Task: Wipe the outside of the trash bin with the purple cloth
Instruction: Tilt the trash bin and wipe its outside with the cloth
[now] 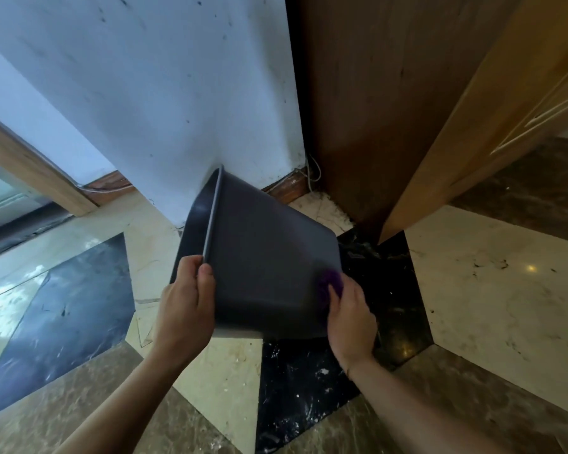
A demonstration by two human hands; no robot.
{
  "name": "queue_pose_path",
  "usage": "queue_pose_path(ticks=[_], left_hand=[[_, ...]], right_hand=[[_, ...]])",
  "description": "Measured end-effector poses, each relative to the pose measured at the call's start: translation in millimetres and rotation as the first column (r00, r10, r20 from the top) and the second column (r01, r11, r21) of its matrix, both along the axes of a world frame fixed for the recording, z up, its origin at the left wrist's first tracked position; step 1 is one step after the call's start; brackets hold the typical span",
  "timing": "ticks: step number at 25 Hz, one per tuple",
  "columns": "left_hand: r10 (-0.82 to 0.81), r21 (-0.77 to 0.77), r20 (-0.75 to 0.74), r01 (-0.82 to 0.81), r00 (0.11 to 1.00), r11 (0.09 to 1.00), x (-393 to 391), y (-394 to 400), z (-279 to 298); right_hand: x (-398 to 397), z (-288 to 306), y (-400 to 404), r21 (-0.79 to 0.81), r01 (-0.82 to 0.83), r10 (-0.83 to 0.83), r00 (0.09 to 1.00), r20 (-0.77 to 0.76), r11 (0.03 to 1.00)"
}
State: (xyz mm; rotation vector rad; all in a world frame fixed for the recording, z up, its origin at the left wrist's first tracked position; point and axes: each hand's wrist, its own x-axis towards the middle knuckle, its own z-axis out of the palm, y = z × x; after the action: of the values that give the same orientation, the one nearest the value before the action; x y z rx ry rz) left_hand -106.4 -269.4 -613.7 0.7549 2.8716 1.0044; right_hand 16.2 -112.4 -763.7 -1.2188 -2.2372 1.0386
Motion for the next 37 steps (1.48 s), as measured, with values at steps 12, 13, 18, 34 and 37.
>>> queue_pose_path(ticks=[12, 13, 18, 34, 37], left_hand=[[-0.127, 0.071, -0.014, 0.128, 0.992, 0.989, 10, 4, -2], [-0.126, 0.054, -0.019, 0.127, 0.992, 0.990, 7, 3, -3], [-0.112, -0.055, 0.036, 0.114, 0.993, 0.992, -7, -13, 5], [0.369, -0.321, 0.206, -0.293, 0.906, 0.900, -153, 119, 17], [0.291, -0.327, 0.078, -0.251, 0.954, 0.911, -147, 128, 14]], right_hand=[[-67, 74, -42, 0.315, -0.313, 0.436, 0.756, -0.488, 0.896], [-67, 67, -34, 0.283, -0.299, 0.402, 0.795, -0.455, 0.911], [-66, 29, 21, 0.047, -0.254, 0.258, 0.943, -0.210, 0.966], [-45, -1, 65, -0.053, -0.132, 0.130, 0.991, -0.033, 0.990], [-38, 1, 63, -0.094, -0.060, 0.054, 0.997, -0.063, 0.994]])
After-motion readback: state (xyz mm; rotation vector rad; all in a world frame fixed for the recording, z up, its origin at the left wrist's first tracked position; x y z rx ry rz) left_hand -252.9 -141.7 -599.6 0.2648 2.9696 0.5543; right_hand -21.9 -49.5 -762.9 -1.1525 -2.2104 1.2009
